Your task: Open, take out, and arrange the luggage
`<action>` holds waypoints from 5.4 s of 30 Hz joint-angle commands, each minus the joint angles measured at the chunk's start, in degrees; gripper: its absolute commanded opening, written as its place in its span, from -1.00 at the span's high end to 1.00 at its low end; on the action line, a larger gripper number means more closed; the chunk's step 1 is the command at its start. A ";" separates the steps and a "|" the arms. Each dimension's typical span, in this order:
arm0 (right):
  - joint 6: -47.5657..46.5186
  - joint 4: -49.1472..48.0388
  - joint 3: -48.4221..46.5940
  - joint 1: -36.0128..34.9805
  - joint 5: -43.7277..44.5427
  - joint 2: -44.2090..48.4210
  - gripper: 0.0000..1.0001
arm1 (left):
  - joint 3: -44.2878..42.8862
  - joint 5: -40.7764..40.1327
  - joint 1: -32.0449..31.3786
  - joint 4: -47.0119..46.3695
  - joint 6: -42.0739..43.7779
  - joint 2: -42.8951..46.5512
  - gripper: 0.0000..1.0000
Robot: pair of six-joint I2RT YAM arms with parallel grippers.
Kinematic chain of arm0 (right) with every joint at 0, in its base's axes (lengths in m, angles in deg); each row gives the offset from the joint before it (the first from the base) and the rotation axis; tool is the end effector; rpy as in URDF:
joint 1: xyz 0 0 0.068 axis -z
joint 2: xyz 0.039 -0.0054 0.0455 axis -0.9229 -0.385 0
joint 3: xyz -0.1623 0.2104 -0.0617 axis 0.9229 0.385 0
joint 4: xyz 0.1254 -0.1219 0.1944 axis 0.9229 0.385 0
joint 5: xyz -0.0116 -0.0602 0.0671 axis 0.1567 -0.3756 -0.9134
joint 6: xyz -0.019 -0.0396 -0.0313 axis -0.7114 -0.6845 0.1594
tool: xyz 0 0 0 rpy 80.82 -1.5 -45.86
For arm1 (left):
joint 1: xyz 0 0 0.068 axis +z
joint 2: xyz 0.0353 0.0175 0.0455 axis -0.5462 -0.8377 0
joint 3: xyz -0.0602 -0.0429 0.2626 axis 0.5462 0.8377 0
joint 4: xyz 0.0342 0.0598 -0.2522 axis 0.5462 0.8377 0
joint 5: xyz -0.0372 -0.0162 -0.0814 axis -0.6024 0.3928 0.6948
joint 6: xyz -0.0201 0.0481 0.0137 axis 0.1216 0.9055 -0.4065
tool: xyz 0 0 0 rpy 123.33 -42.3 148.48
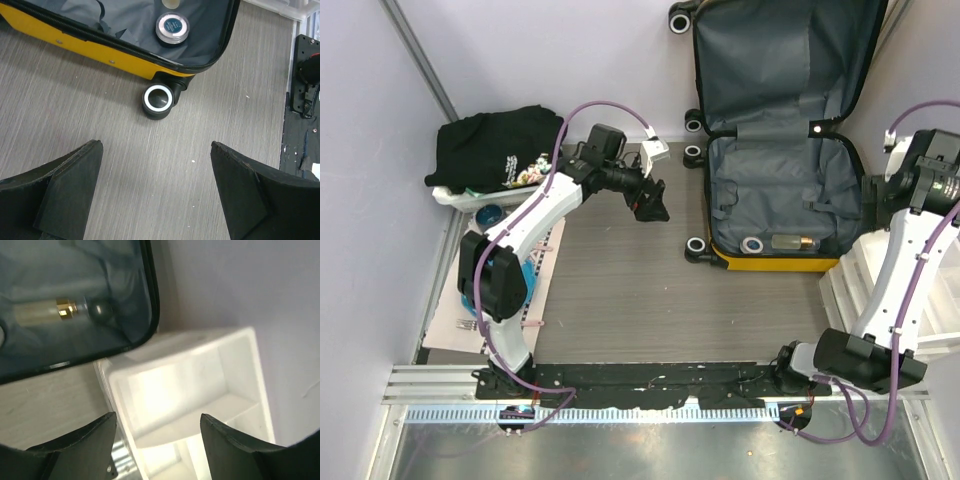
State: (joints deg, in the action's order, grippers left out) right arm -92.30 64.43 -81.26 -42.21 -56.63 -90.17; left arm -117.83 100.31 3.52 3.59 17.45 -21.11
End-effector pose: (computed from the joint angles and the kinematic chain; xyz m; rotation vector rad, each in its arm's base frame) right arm 0.1956 -0.0988 0.4548 0.1289 2.5001 -0.5847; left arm 0.3489 -0.2268 0.3287 1.2184 1.8668 -1.0181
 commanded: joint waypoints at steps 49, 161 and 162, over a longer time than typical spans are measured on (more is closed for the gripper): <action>-57.35 -14.65 16.68 -16.27 -13.30 -37.59 -0.09 | -11.45 0.19 4.18 -17.11 -6.33 -16.23 -0.85; 52.95 -33.20 10.88 -42.20 -78.79 -35.04 -0.47 | 45.24 12.66 -6.63 -51.74 90.79 16.63 1.00; 52.87 -33.20 10.71 -42.20 -77.73 -35.05 -0.47 | 45.24 12.75 -6.54 -51.74 91.23 16.72 1.00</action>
State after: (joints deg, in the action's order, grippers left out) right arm -40.06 32.32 -69.31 -84.13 -137.57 -127.33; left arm -72.78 111.48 -2.73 -45.96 104.52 -7.87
